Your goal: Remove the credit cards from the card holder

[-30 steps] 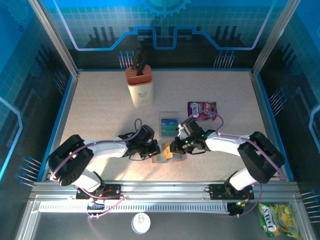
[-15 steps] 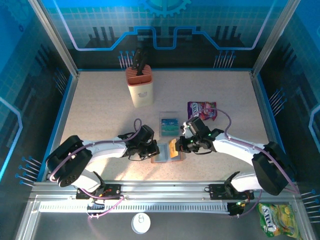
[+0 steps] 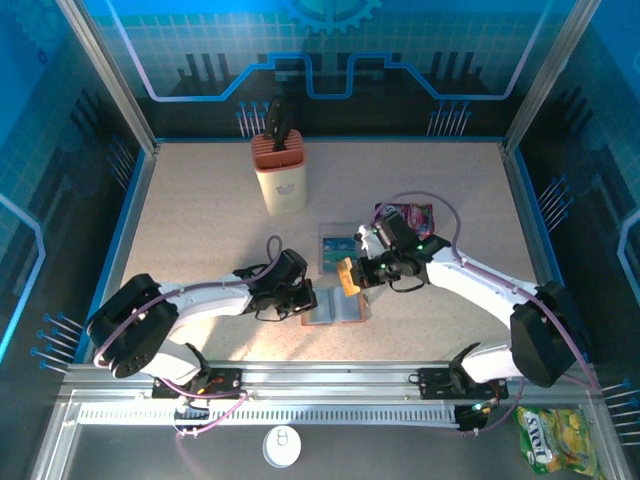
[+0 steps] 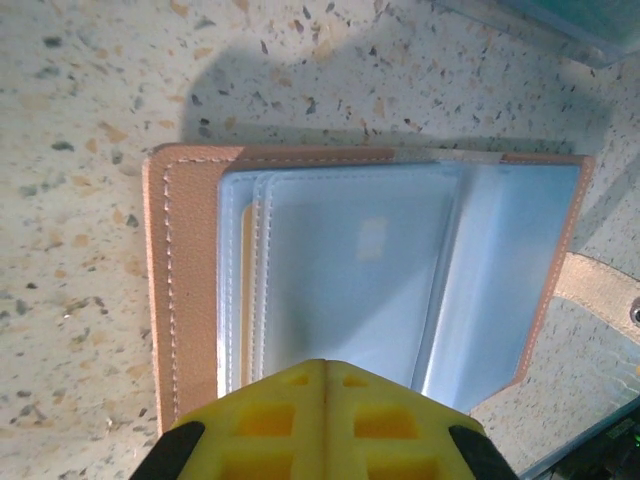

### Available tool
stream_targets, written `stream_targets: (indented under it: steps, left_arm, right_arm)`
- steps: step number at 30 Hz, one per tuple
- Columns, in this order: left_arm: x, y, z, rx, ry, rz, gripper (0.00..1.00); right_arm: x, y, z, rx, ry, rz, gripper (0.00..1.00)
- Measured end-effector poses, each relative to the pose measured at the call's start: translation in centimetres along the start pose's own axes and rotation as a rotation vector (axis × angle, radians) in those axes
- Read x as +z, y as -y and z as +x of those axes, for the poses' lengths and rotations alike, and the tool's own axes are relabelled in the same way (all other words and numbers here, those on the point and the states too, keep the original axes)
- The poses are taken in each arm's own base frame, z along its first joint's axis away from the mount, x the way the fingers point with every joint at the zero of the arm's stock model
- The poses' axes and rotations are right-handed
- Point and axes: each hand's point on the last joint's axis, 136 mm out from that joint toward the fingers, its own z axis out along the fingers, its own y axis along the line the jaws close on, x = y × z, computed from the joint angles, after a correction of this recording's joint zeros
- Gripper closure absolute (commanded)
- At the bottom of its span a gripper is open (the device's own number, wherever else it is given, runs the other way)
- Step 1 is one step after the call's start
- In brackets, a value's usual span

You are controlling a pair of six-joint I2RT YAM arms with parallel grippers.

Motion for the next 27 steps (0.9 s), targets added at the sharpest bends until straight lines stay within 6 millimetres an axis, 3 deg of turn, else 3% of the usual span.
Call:
stream_targets:
  steps: [6, 16, 27]
  left_arm:
    - [-1.0, 0.5, -0.4, 0.009, 0.032, 0.017, 0.97]
    - [-2.1, 0.3, -0.5, 0.011, 0.060, 0.018, 0.96]
    - [-3.0, -0.6, -0.3, 0.008, 0.081, 0.000, 0.95]
  right_arm:
    - [-1.0, 0.2, -2.3, -0.285, -0.017, 0.080, 0.95]
    - [-1.2, 1.6, -4.4, -0.735, -0.146, 0.182, 1.00]
    - [-1.1, 1.7, -7.0, -1.021, -0.289, 0.151, 1.00]
